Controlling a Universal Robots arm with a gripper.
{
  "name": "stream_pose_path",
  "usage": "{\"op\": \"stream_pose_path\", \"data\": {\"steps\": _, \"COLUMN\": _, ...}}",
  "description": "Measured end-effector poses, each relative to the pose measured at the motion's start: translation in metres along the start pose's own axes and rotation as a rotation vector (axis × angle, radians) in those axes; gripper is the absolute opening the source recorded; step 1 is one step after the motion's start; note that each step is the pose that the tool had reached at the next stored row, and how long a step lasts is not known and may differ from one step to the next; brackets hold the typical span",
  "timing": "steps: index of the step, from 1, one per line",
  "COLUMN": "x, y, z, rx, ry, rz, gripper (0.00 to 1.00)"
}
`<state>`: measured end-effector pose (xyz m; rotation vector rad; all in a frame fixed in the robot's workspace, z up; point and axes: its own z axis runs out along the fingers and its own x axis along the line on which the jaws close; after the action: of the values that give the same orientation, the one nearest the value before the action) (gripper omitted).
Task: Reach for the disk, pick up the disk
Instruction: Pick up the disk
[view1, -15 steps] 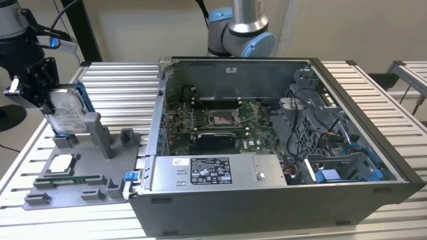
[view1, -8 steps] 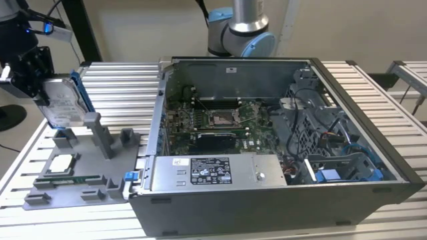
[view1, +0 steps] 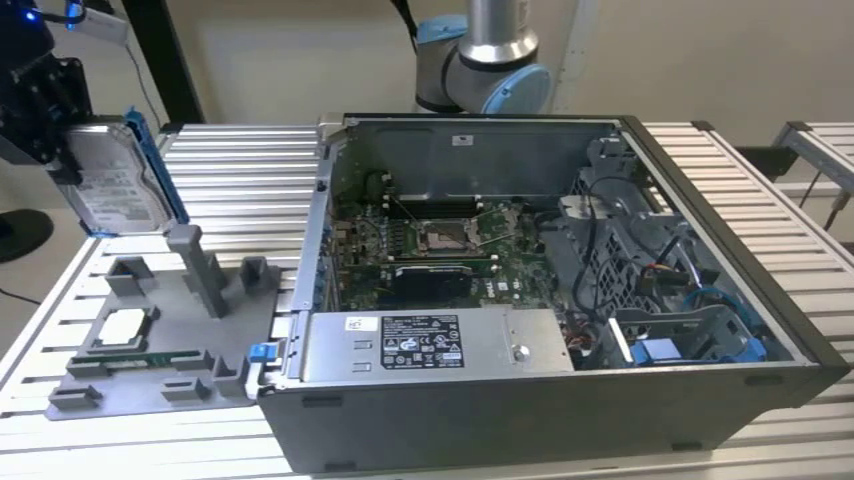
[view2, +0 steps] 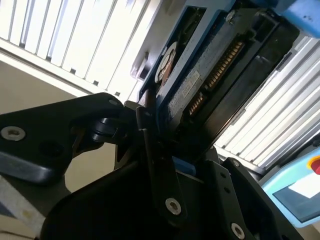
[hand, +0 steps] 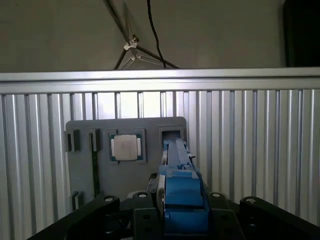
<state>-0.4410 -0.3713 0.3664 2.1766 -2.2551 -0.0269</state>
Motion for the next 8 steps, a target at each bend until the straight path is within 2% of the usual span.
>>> {"op": "stream_pose_path", "data": {"steps": 8, "x": -0.0002, "y": 0.0006, "z": -0.0362, "rx": -0.0002, "ry": -0.0001, "rz": 0.000, "gripper": 0.00}}
